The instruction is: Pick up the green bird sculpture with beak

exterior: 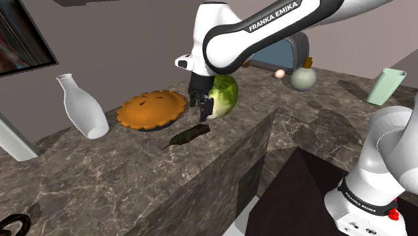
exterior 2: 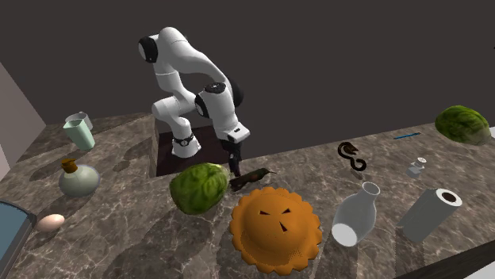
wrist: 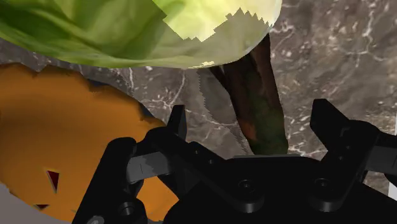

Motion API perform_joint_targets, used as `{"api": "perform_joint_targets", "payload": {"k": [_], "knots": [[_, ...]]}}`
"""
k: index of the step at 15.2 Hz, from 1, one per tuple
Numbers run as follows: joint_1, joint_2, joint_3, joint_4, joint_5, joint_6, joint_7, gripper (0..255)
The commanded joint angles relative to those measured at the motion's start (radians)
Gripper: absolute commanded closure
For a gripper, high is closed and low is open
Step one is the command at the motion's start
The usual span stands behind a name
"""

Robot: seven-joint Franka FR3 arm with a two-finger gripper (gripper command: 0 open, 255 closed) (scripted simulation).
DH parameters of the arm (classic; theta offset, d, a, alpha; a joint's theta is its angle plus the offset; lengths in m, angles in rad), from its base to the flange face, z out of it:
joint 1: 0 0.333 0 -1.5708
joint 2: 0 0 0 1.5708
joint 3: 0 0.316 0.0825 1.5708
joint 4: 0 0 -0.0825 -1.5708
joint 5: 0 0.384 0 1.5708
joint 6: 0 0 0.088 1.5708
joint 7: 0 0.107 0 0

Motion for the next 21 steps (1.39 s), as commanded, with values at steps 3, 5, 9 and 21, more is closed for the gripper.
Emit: {"api": "perform_joint_targets", "payload": {"k": [3,5,9,21], "knots": [[0.037,0.089,0.029,0.045,0.033,0.033,-0.127,0],[0.045,0.111,0.039,0.056,0.041,0.043,-0.158,0],[0.046,0.134,0.041,0.029,0.047,0.094,-0.167,0],[0.045,0.16,0.041,0.009,0.054,0.139,-0.178,255]]}}
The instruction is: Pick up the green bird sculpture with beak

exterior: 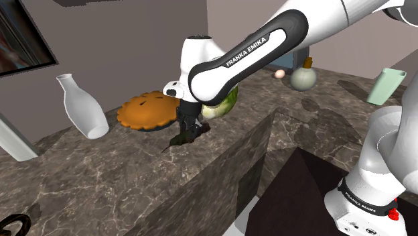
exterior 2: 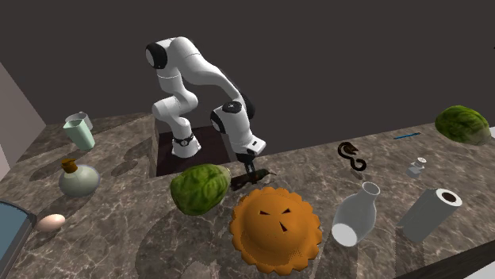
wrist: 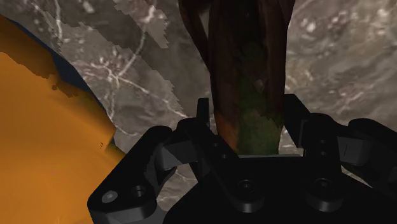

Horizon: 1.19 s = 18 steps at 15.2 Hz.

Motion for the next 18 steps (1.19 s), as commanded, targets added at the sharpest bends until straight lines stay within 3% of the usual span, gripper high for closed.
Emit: {"api": "perform_joint_targets", "payload": {"k": [1,18], "knots": [[0.0,0.0,0.0,0.0,0.0,0.0,0.0,255],[-0.002,-0.085,-0.004,0.107,-0.024,-0.19,0.034,255]]}}
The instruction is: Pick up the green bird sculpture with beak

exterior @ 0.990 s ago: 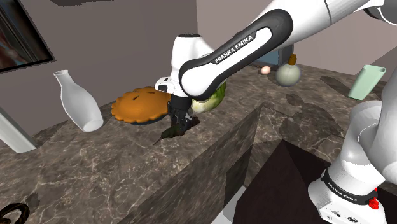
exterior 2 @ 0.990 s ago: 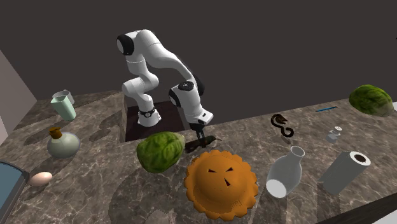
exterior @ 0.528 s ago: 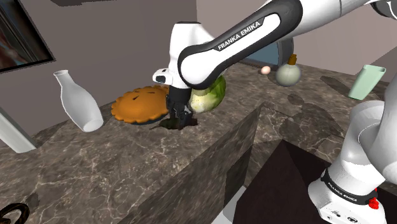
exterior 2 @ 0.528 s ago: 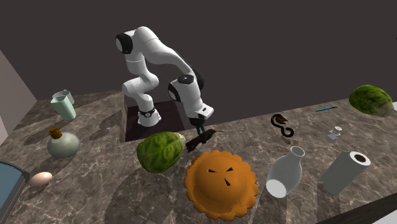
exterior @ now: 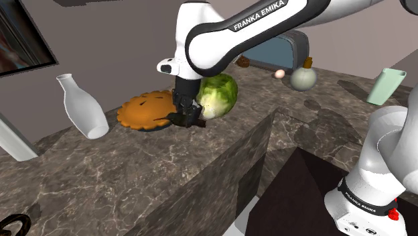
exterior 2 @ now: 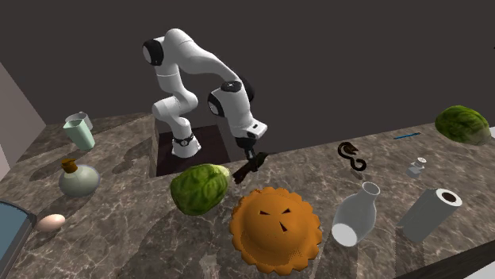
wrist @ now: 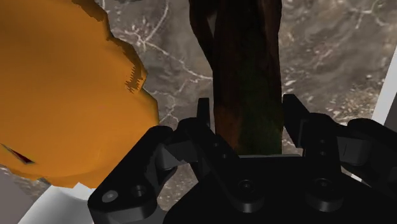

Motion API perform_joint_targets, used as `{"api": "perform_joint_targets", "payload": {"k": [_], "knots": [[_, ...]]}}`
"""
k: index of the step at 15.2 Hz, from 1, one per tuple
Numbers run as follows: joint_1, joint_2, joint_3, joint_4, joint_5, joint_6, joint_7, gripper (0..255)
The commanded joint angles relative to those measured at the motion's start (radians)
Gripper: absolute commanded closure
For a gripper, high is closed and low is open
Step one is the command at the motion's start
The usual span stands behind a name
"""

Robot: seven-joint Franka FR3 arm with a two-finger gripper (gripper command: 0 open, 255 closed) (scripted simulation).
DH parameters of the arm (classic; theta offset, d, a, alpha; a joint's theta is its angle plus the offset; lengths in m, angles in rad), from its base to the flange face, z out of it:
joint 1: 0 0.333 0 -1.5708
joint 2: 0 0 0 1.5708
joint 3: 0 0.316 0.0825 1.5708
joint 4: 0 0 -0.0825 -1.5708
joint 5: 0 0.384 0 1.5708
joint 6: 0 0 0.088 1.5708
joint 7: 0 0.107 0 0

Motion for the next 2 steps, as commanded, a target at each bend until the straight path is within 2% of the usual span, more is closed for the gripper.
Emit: {"api": "perform_joint_targets", "payload": {"k": [1,2], "knots": [[0.0,-0.006,0.0,0.007,-0.001,-0.014,0.002,255],[0.0,-0.006,0.0,0.007,-0.001,-0.014,0.002,255]]}}
